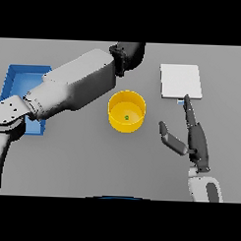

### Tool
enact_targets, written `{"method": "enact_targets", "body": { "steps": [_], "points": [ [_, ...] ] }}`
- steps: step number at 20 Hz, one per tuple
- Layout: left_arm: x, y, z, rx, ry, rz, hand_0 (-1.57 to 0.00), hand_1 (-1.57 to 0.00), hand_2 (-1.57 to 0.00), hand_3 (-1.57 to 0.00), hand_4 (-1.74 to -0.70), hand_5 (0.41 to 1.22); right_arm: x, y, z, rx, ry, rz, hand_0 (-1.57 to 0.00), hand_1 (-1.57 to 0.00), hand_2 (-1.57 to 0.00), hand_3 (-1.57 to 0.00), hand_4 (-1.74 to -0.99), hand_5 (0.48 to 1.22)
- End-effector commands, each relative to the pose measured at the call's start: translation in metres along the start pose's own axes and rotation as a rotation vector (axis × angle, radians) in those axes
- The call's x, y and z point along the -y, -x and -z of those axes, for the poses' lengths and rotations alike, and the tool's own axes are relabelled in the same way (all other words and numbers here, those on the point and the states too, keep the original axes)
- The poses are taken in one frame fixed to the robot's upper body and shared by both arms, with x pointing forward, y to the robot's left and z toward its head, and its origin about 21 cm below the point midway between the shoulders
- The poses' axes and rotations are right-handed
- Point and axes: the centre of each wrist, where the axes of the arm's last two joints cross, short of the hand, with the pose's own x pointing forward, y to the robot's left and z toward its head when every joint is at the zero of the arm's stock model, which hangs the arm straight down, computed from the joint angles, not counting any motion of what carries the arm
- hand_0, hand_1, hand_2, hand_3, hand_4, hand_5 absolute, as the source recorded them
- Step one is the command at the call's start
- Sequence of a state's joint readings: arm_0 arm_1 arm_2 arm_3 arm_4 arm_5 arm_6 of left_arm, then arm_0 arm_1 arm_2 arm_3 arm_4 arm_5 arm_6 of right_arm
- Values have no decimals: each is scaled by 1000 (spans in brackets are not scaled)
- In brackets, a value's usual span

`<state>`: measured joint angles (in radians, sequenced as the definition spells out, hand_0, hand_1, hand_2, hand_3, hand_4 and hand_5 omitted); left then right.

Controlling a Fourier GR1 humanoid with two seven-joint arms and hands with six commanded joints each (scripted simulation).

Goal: Pick up the red beaker and tilt it to pour out 1 green nut into yellow bowl. Pick up the yellow bowl and place it on the metallic measuring scale.

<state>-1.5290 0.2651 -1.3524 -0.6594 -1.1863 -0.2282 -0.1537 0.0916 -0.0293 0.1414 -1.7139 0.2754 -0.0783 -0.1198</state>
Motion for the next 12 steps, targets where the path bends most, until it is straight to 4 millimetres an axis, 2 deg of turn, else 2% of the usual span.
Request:
{"method": "enact_targets", "body": {
  "steps": [1, 3, 5, 8, 9, 12],
  "points": [
    [6, 14, -3, -24, 1, -19, -1571, -1571, -1571, -1571, -1725, 1221, -1, 1, -2, -6, -2, -2, 1, 1, 1, 1, -1154, 654],
    [14, 47, -14, -109, -6, -74, -1571, -1571, -1571, -1179, -1731, 1221, -3, 3, -1, -12, 2, -16, 1, 1, 1, 1, -1160, 660],
    [23, 89, -26, -250, 10, -191, -1571, -1571, -1571, -1320, -1727, 1221, -3, 2, 0, 0, -6, -10, 1, 1, 1, 1, -1161, 661],
    [49, 139, -53, -426, -26, -533, -1571, -1571, -1571, -1443, -1732, 1221, -5, 4, 3, -6, -9, -7, 1, 1, 1, 1, -1152, 652],
    [65, 148, -63, -496, -25, -686, -1571, -1571, -1571, -1468, -1734, 1221, -4, 0, 5, 0, 3, -29, 1, 1, 1, 1, -1146, 641],
    [115, 164, -91, -679, -60, -1084, -1571, -1571, -1571, -1402, -1737, 1221, -8, -2, 8, 1, -2, -52, 1, 1, 1, 1, -1142, 630]
  ]
}}
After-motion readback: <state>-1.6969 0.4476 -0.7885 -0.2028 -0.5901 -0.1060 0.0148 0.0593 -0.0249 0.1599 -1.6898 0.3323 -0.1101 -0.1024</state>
